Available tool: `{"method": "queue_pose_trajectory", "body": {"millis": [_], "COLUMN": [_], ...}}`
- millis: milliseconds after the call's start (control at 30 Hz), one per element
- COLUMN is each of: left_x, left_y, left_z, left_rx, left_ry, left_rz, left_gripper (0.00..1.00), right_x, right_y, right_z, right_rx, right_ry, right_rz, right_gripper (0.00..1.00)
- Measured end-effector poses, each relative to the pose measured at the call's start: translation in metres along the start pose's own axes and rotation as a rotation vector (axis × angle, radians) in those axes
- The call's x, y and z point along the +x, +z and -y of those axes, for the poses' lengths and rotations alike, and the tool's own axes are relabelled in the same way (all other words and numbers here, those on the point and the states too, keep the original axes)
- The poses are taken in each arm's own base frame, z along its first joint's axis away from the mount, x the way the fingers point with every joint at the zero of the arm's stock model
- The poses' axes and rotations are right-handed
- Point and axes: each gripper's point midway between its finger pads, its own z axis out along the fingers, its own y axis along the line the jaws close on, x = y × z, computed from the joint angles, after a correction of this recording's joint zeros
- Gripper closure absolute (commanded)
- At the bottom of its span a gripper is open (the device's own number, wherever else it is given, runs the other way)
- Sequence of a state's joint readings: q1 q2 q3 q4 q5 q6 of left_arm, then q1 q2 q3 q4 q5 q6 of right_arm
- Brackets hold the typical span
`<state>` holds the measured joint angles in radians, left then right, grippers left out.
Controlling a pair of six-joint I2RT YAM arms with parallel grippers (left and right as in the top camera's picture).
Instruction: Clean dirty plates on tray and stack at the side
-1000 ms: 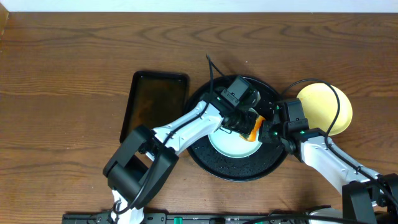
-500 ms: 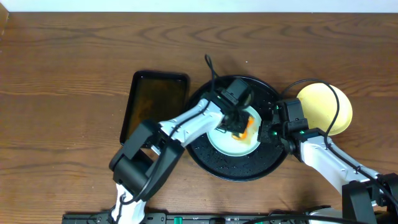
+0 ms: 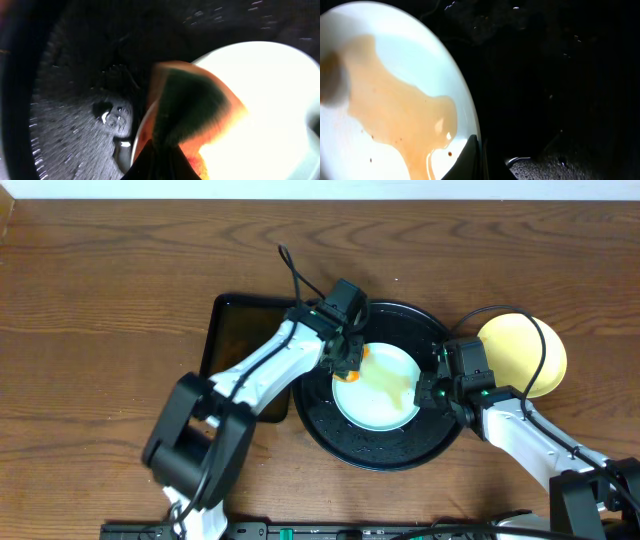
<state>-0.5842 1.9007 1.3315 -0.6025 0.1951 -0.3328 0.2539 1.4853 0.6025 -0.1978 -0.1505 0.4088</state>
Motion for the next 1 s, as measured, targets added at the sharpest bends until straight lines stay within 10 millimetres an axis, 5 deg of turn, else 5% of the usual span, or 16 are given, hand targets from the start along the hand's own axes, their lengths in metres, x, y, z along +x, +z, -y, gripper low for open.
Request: {"method": "queue_pose_trajectory", "body": {"millis": [233, 433, 700, 1000], "left_x": [-0.012, -0.022, -0.021, 0.002], "left_y": [-0.078, -0.106, -0.105, -0.047], "left_z": [-0.004, -0.068, -0.141, -0.193], "left_rx": [0.002, -0.116, -0.207, -0.267], "left_ry": [-0.004, -0.134, -0.328, -0.438], "left_rz": [0.134, 0.180, 0.148, -0.038], "left_gripper": [0.93, 0.93, 0.93, 0.92], "right_x": [-0.014, -0.002, 0.001, -0.006], "right_y": [0.001, 0.002, 0.008, 0.009], "right_z": [0.001, 0.009, 0.004, -0.002], "right_rx": [0.013, 0.047, 0.015, -0.011], "right_ry": [-0.022, -0.015, -0.014, -0.036], "right_rz": [0.060, 0.014, -0.013, 0.013], "right_gripper": [0.91, 0.86, 0.99, 0.99]}}
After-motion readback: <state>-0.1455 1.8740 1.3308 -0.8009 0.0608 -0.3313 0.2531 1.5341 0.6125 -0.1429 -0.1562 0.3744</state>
